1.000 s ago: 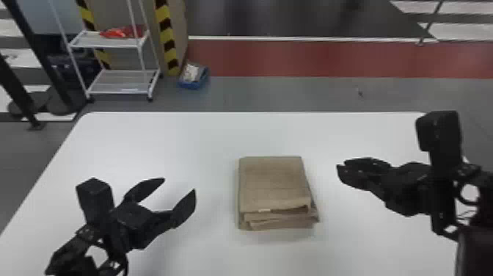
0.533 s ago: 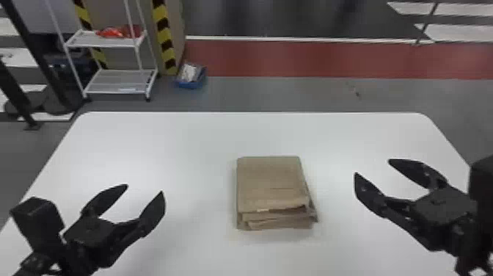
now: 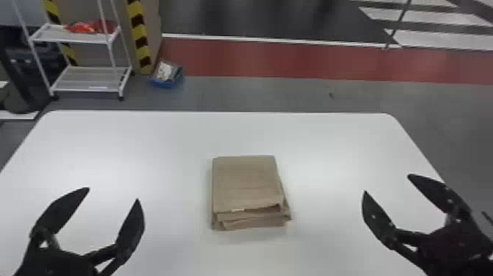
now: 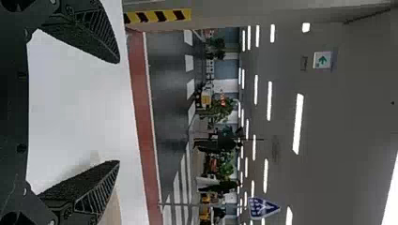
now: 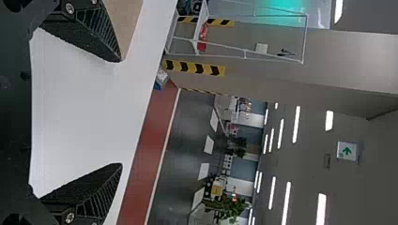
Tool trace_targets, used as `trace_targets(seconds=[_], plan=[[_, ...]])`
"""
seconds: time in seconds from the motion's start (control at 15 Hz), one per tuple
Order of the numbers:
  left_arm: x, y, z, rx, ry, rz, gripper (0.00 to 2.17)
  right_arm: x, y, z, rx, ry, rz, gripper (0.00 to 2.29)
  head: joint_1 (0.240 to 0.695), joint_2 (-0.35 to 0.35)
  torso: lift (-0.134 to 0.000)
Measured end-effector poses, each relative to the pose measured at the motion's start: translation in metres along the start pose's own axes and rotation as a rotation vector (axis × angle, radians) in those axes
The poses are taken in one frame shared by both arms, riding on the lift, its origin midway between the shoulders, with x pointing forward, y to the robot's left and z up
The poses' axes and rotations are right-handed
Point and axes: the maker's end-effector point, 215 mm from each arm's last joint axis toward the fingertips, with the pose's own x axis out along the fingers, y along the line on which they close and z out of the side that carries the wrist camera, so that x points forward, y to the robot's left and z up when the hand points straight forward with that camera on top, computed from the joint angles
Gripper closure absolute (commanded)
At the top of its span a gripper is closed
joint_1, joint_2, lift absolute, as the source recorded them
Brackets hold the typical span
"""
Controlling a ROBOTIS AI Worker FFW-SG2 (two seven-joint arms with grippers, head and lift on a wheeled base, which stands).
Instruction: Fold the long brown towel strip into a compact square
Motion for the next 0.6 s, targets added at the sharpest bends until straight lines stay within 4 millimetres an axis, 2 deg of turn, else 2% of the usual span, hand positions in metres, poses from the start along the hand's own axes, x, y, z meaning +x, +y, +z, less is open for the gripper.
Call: trace_targets(seconds=[0.13,0.33,0.6], plan=[[-0.003,-0.006,-0.002,0.036,-0.001,-0.005,0.13,-0.003,0.003,-0.003,0.011,-0.017,0.004,0.11,0.695,-0.136,-0.125],[-0.004,-0.001,-0.012,0.061,0.028,0.020,0.13,-0.008,0.018,-0.001,0.012,-0.040,0.021,0.11,0.695,-0.115,-0.125],[-0.005,0.000,-0.018,0.067,0.052,0.023,0.13,-0.010,0.022,-0.003,0.031,-0.046,-0.013,0.11,0.695,-0.104,-0.125]])
